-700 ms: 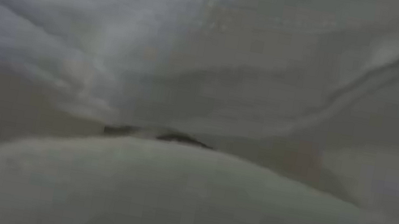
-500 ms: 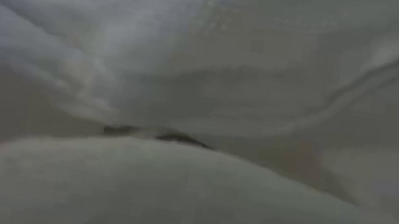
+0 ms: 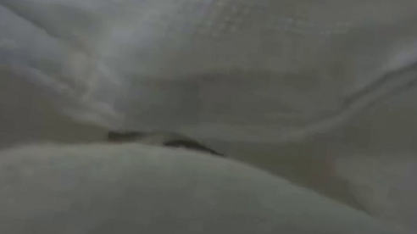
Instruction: Sort clothes
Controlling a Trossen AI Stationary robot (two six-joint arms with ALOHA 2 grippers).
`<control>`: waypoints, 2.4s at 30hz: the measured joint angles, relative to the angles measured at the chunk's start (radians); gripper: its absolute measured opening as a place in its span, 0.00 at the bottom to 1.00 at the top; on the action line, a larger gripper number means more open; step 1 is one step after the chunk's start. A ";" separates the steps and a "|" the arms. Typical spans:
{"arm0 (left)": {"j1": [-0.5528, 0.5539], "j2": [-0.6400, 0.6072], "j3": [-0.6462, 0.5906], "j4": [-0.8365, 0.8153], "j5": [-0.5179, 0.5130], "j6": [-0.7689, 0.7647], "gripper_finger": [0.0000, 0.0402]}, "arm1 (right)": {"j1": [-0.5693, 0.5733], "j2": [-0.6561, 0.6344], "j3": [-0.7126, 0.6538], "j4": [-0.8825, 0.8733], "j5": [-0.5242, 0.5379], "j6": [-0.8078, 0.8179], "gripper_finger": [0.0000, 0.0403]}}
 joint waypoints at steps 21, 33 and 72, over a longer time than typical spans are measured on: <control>0.000 0.000 0.000 0.005 -0.018 0.000 0.00 | 0.000 0.000 0.000 0.000 0.000 0.000 0.01; 0.000 -0.001 0.001 0.144 -0.011 -0.155 0.00 | 0.000 0.000 0.000 0.074 0.030 -0.018 0.01; -0.297 1.104 1.095 -0.370 -0.199 0.134 0.00 | 0.000 0.000 0.000 0.225 0.044 -0.029 0.01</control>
